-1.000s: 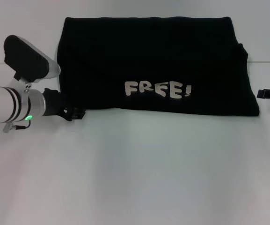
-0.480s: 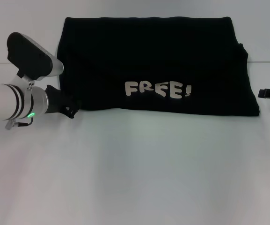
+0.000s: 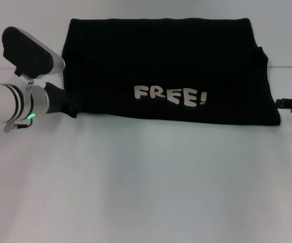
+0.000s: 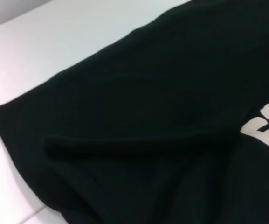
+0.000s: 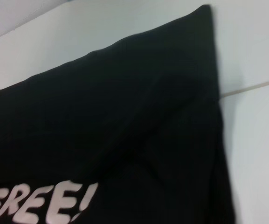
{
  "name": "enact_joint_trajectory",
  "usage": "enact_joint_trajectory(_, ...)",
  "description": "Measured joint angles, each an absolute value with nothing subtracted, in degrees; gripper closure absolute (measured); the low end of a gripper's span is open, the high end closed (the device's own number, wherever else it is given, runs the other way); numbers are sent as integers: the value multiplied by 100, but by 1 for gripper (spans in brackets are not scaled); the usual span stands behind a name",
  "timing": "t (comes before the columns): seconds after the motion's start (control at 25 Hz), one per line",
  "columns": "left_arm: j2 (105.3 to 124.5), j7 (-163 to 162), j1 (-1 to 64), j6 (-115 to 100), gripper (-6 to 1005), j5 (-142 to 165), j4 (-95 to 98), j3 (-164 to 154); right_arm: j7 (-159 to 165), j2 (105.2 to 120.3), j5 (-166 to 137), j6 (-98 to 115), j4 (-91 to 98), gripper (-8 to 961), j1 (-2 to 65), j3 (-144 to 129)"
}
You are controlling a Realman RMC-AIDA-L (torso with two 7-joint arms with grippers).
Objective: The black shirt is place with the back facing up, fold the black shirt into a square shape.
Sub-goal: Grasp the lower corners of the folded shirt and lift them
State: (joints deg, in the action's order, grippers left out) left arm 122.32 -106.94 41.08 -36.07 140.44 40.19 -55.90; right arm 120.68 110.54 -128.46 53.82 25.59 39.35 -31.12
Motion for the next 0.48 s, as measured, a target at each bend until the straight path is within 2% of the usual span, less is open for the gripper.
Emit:
enact_joint_trajectory(0.12, 12225, -10705, 4113, -3551, 974, 14038, 4026, -5565, 12068, 11058, -12857, 5442, 2562, 328, 3936, -3137)
enact_joint_trajectory(0.48, 12252, -10764, 4226, -3346, 973, 14027, 4011, -5563, 12067, 11089, -12860, 5395, 2531, 327, 4018, -3425)
